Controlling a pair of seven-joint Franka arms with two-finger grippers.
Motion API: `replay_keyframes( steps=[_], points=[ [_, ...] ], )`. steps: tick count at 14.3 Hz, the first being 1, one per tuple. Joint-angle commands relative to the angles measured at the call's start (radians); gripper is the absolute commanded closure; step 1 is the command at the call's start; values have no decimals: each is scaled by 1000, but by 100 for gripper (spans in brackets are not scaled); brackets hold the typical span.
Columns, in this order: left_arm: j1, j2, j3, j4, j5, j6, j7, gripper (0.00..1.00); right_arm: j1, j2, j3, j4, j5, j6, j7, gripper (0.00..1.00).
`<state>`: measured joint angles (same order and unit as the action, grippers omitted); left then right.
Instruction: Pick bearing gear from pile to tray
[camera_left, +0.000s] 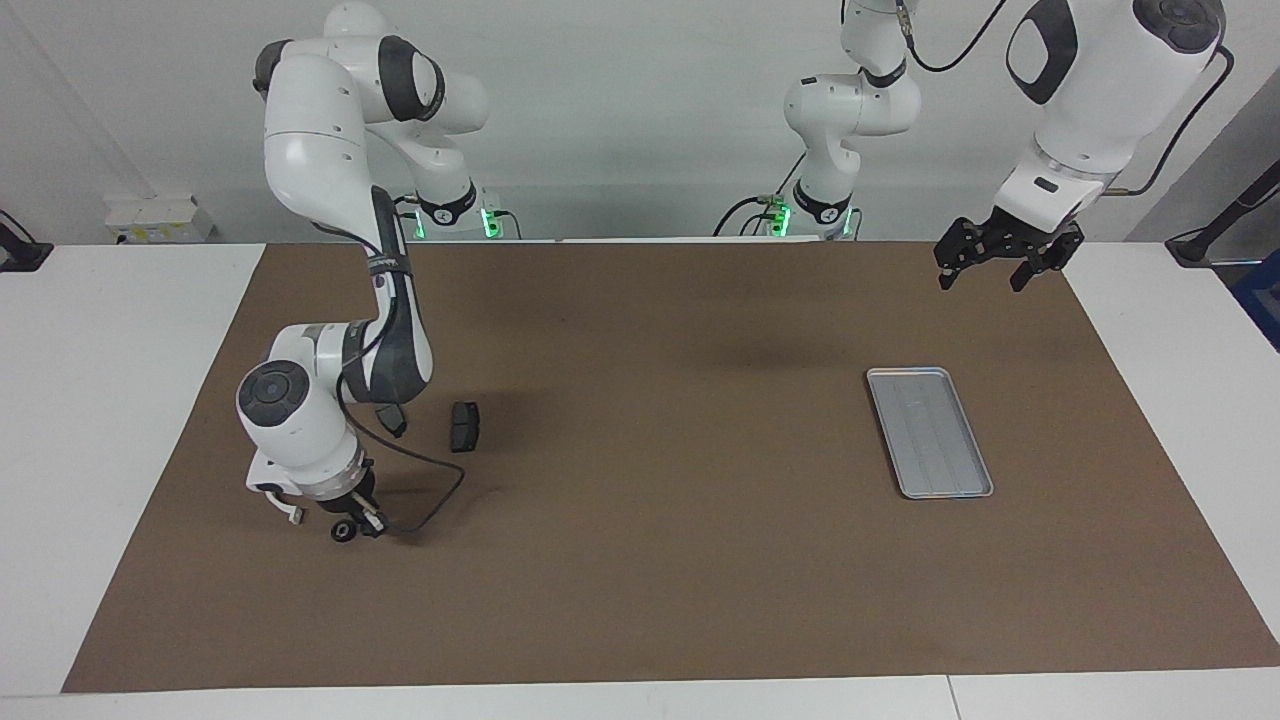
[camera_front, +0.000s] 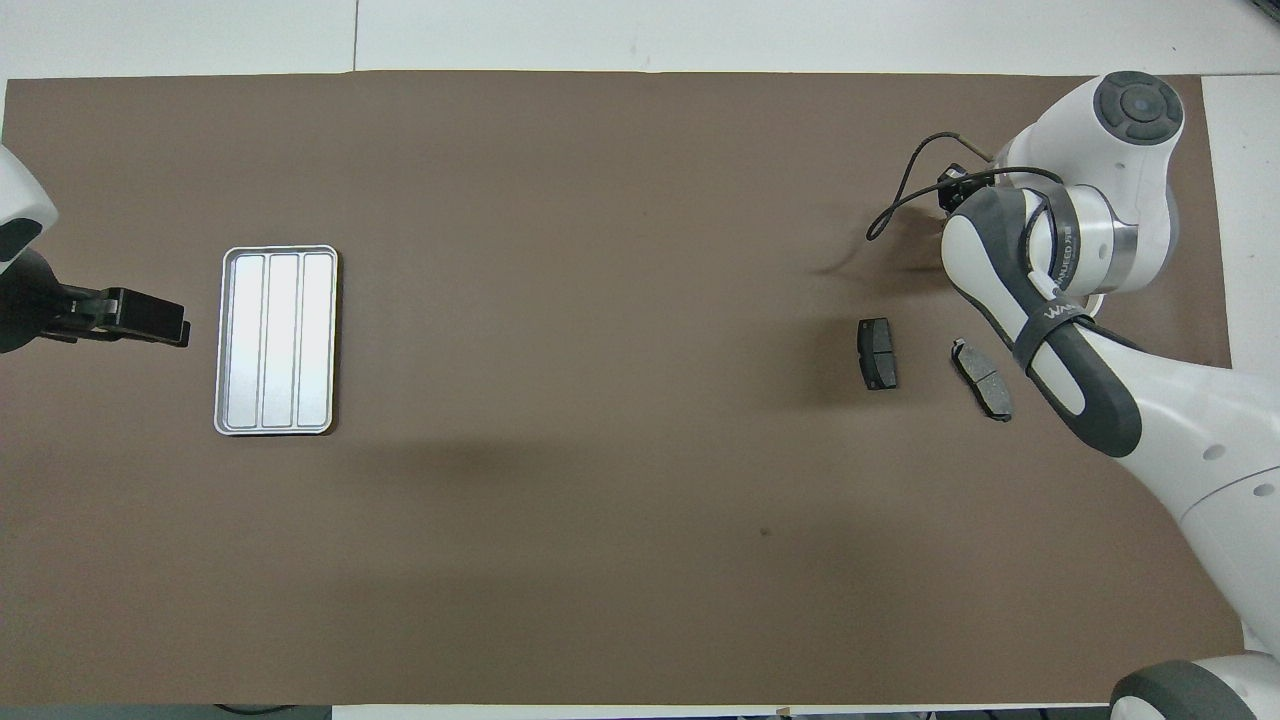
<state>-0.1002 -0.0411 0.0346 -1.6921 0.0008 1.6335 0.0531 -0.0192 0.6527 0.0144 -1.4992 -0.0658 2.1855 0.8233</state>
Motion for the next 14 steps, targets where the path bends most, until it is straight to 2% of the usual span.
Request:
replay_keyframes(
  steps=[1,8,14],
  points=[
    [-7,-25,8,-29,-16,16,1,0,-1,27,6,10,3,8,23,100],
    [-7,-25,8,-29,-16,16,1,0,8,13,7,20,-14,-46,22,100],
    [-7,-25,8,-29,-16,14,1,0,21,-94,18,20,-23,-202,11,100]
  ],
)
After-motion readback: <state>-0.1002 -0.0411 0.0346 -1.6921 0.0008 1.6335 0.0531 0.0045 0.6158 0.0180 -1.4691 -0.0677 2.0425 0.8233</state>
